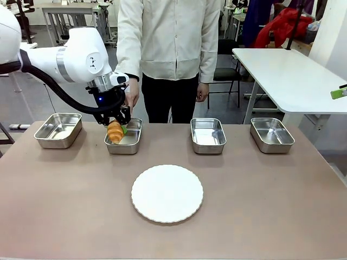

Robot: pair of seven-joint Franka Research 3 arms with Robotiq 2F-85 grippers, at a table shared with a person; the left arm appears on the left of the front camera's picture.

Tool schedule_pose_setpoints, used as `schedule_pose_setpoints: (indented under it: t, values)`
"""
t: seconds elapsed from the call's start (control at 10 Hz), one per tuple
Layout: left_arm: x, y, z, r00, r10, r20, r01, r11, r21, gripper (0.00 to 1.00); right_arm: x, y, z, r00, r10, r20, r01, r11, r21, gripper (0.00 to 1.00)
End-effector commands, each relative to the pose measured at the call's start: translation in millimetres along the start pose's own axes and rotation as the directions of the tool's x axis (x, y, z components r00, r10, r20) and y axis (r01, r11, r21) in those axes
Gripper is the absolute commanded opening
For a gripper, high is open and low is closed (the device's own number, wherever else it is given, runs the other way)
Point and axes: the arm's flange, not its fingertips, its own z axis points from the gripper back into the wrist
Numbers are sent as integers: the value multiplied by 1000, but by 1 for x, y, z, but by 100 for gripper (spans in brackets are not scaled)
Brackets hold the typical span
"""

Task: Place the bread in the container.
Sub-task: Place the Butter Roll into the Airtight Container indicated by the human.

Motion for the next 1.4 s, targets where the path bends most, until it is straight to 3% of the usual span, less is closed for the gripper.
schedule_pose_setpoints:
  t: [0.0, 0.4, 0.5, 1.3]
  values:
    - [12, 1, 1, 999, -31, 12, 31, 999, -31, 58, 2, -1, 0, 1000, 11, 28, -11, 1000, 7, 100]
    - [21, -4, -8, 1000, -25, 0, 25, 999, -34, 58, 2, -1, 0, 1000, 11, 28, -11, 1000, 7, 100]
    - [19, -6, -10, 999, -43, -8, 43, 999, 13, 100, 2, -1, 0, 1000, 11, 28, -11, 1000, 7, 100]
    - [3, -11, 11, 996, -84, 21, 84, 996, -11, 100, 2, -1, 0, 1000, 11, 28, -11, 1000, 7, 100]
